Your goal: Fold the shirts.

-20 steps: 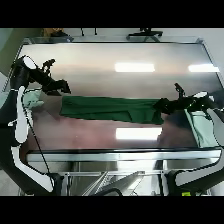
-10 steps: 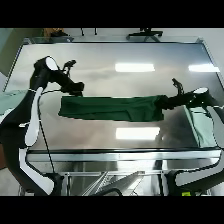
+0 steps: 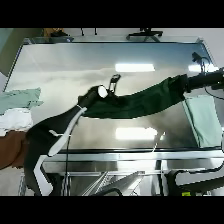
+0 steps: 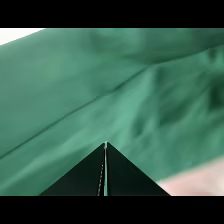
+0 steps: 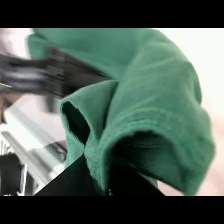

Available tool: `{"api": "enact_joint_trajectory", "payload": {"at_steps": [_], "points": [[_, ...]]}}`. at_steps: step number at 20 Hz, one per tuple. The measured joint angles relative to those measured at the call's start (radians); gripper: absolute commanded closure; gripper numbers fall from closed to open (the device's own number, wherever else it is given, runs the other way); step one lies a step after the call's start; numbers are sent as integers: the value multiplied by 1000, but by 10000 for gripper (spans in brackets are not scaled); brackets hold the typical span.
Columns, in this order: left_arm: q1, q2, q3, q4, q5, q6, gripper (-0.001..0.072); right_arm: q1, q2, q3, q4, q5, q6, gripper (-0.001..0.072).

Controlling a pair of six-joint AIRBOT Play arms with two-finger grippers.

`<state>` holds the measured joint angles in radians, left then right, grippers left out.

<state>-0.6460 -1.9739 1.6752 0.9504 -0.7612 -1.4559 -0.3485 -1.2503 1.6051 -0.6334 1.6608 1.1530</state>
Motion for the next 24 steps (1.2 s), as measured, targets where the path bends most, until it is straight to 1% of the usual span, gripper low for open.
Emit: {"api": "enact_joint_trajectory", "payload": {"at_steps": [2,3,6,9,12,14,17,19,20,21,22,24], "points": [[-62,-79,85,-15,46,-20,690,-2,11,41,14,35,21,681],[-82,-115,129,-21,47,-33,690,-3,15,53,18,46,29,681],[-105,-190,270,-28,-13,-75,690,-3,21,74,26,66,42,681],[-64,-162,359,-35,-117,-90,690,5,21,80,32,67,51,682],[50,-27,381,-35,-245,-89,690,47,9,82,32,42,52,681],[158,101,360,-35,-333,-77,690,114,-4,82,33,6,60,681],[341,288,335,-35,-463,-65,690,277,-40,83,37,-107,73,681],[451,388,327,-35,-536,-61,690,430,-85,83,37,-233,86,680],[497,427,325,-35,-569,-58,690,505,-113,83,37,-310,90,621],[535,460,323,-35,-600,-53,690,583,-147,83,39,-394,90,402],[567,490,322,-35,-629,-43,690,661,-186,83,41,-494,88,242],[608,529,321,-35,-679,-27,690,794,-260,83,57,-683,44,87]]}}
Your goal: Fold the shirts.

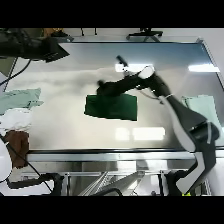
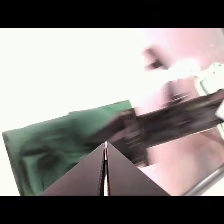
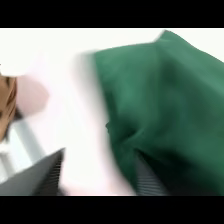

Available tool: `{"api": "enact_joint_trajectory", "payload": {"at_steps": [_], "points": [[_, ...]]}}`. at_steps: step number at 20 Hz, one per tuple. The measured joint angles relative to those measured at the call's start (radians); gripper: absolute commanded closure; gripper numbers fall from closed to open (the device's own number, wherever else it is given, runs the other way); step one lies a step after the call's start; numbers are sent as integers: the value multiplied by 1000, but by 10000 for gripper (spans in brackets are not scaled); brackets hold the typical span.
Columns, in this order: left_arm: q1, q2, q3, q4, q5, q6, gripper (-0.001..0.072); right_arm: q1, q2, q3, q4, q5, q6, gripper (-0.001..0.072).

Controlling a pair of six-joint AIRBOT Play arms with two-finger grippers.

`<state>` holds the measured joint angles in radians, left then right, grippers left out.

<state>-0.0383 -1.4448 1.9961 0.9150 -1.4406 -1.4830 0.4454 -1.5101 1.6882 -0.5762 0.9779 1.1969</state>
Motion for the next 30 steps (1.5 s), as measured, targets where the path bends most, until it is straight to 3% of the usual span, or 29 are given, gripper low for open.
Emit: {"api": "enact_joint_trajectory", "payload": {"at_steps": [2,5,11,12,15,21,27,28,30], "points": [[16,17,-2,0,-39,20,690,77,-43,0,20,-114,-55,88],[19,22,-2,0,-71,45,690,76,-41,0,29,-143,-93,90],[15,4,-2,0,-91,63,690,-199,49,1,4,114,-62,84],[15,0,-2,0,-94,63,690,-250,56,-1,-18,160,-41,1],[15,-5,-2,0,-98,64,690,-371,69,-45,-121,267,27,-2],[14,-8,-2,0,-103,66,690,-431,44,-229,-225,272,73,-1],[14,-8,-2,0,-104,64,690,-375,-34,-273,-188,235,83,2],[14,-8,-2,0,-104,63,690,-365,-43,-275,-168,228,76,34],[14,-8,-2,0,-104,63,690,-351,-58,-279,-134,210,40,567]]}}
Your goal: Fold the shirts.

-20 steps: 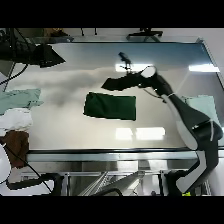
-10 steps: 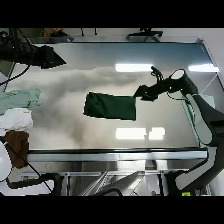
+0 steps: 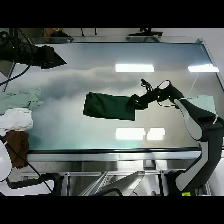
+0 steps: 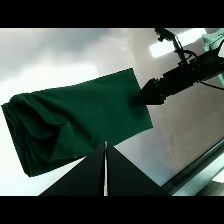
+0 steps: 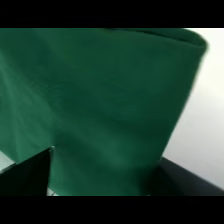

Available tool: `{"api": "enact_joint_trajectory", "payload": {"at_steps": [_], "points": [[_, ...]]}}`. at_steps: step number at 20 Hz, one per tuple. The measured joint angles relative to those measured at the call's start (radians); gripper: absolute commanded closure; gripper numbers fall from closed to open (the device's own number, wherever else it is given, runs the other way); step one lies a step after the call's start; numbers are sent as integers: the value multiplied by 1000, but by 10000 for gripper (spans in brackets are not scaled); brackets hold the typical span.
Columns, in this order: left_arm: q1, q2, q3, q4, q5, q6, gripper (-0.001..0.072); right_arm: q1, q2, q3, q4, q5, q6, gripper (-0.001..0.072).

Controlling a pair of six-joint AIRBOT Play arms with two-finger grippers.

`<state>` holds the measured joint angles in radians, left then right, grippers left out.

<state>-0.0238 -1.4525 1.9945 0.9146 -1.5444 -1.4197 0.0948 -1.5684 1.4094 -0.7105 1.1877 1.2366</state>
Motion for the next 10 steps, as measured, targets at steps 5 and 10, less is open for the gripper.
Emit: {"api": "enact_joint_trajectory", "payload": {"at_steps": [5,10], "points": [[0,0,0,0,-1,0,690,11,31,26,201,11,-126,681],[0,0,0,0,-1,3,690,-85,153,190,282,33,-129,682]]}}
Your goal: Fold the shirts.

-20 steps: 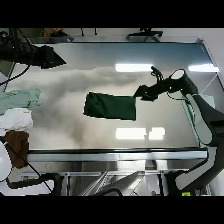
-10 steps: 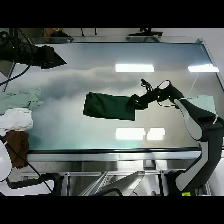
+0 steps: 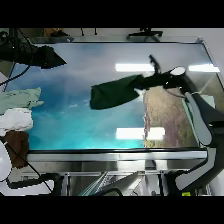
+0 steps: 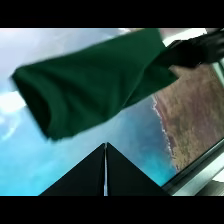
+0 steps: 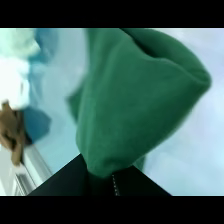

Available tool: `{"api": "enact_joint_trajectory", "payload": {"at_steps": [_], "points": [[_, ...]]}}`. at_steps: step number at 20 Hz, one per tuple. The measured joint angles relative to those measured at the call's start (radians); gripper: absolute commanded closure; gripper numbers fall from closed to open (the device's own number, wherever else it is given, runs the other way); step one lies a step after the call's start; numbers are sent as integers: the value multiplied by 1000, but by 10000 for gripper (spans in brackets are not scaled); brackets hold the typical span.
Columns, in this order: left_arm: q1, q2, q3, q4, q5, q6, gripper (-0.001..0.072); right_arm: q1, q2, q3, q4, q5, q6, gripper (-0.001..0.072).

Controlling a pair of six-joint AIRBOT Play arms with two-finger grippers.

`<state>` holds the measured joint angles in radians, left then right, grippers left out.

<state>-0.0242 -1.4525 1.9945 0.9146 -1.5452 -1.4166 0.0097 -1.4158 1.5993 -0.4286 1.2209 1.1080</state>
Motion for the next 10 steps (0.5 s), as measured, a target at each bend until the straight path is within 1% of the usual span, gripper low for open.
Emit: {"api": "enact_joint_trajectory", "payload": {"at_steps": [3,6,9,10], "points": [[0,0,0,0,0,0,690,-132,65,101,13,10,76,682],[0,0,0,0,-1,0,690,-302,106,146,22,15,158,682],[0,0,0,0,-1,2,690,-478,115,162,22,10,205,682],[0,0,0,0,-1,4,690,-531,112,164,22,4,207,682]]}}
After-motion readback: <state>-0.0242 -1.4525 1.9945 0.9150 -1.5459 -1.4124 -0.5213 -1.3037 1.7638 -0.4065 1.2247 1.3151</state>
